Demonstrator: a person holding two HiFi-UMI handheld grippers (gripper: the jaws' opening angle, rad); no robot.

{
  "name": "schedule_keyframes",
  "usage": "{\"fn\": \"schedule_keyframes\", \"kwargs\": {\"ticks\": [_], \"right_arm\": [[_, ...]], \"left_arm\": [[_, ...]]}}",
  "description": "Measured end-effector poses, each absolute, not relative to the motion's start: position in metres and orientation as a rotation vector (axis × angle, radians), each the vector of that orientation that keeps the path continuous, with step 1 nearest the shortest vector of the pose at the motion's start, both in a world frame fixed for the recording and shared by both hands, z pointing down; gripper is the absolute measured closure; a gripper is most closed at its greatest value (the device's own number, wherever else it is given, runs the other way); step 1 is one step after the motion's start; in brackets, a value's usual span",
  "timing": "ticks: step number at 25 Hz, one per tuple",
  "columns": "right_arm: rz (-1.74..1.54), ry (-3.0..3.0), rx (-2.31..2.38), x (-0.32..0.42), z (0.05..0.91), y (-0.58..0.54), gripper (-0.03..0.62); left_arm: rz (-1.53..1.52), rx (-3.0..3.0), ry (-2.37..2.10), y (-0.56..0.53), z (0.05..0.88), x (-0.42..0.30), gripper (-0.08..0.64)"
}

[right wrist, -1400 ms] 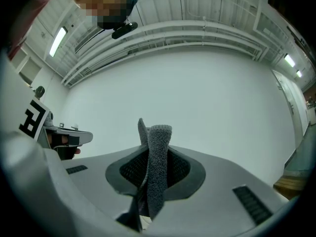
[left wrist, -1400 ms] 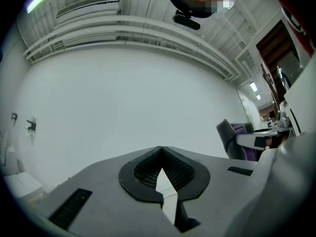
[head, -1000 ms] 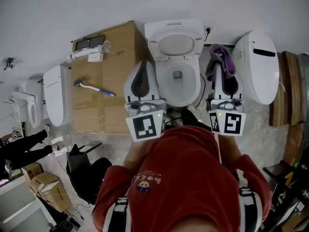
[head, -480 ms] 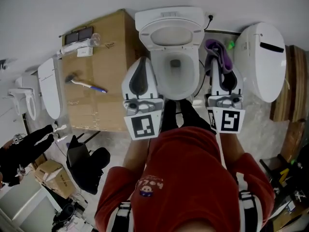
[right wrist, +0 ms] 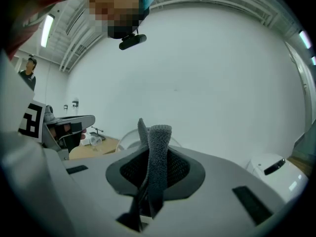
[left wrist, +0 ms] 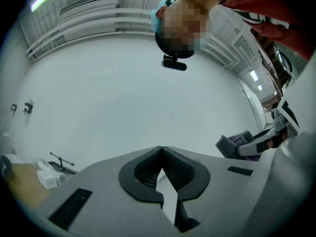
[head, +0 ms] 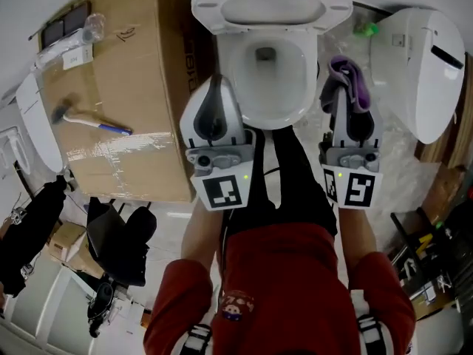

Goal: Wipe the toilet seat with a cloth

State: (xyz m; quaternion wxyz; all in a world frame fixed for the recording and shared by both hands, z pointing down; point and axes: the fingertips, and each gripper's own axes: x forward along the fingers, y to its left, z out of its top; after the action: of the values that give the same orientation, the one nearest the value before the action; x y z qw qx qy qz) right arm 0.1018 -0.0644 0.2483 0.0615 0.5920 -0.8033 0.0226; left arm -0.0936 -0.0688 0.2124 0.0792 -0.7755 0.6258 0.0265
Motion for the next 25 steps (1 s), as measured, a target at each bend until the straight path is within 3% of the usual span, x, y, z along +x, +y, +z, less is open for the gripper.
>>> {"fn": "schedule_keyframes", "kwargs": {"ticks": [13,25], "right_arm": [[0.289,-2.314,1.822,0.086,0.491,-0.061,0.535],[0.354,-2.191,1.838,0.117,0.553,-0.104,0.535]], "left_arm": [[-0.177,-2.453,1.940,-0.066,0.469,-0.107,0.546],[-0.200,-2.567,1.987,-0.058,0.507,-0.097,0.546]]}}
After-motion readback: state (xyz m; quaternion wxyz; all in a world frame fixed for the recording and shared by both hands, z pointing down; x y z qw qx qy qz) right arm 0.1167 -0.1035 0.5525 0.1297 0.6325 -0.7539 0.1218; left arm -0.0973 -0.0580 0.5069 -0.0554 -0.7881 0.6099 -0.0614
